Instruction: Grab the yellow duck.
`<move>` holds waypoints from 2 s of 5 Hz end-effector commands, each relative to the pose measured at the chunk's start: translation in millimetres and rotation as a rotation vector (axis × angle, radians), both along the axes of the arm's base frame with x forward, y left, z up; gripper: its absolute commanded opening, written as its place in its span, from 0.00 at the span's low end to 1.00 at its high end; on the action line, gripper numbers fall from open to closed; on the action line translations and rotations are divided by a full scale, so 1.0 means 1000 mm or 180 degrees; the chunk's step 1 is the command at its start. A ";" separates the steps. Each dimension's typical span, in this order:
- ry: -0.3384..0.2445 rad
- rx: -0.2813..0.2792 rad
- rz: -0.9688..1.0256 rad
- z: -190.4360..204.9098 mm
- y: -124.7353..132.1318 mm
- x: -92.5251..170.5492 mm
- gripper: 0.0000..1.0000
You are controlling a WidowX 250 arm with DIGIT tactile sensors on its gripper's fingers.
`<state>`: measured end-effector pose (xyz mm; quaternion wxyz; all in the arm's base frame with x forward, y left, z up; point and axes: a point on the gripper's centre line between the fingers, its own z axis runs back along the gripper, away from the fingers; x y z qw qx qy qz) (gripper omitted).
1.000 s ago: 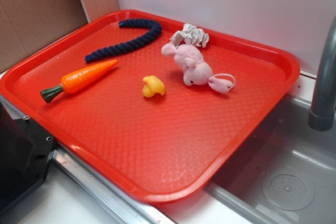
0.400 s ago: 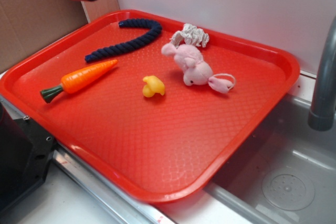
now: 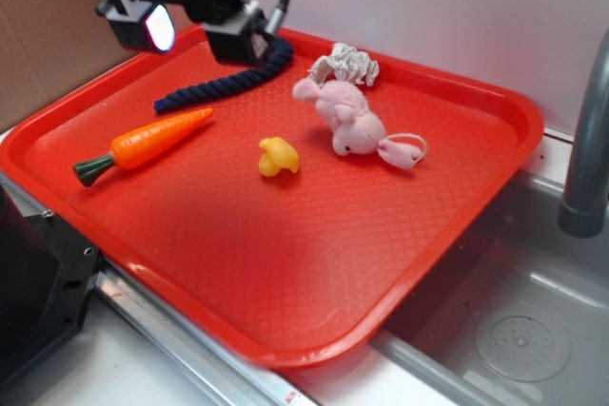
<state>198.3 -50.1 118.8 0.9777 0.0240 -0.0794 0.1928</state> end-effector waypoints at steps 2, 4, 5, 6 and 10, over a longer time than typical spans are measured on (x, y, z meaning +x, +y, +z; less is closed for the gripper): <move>0.0023 0.0075 0.0125 -0.047 -0.008 0.000 1.00; 0.0067 0.0179 0.0150 -0.069 -0.009 0.019 1.00; 0.0107 0.0177 0.0094 -0.079 -0.011 0.027 1.00; 0.0099 0.0191 0.0086 -0.085 -0.011 0.034 1.00; 0.0422 0.0198 -0.0224 -0.063 -0.004 0.041 0.00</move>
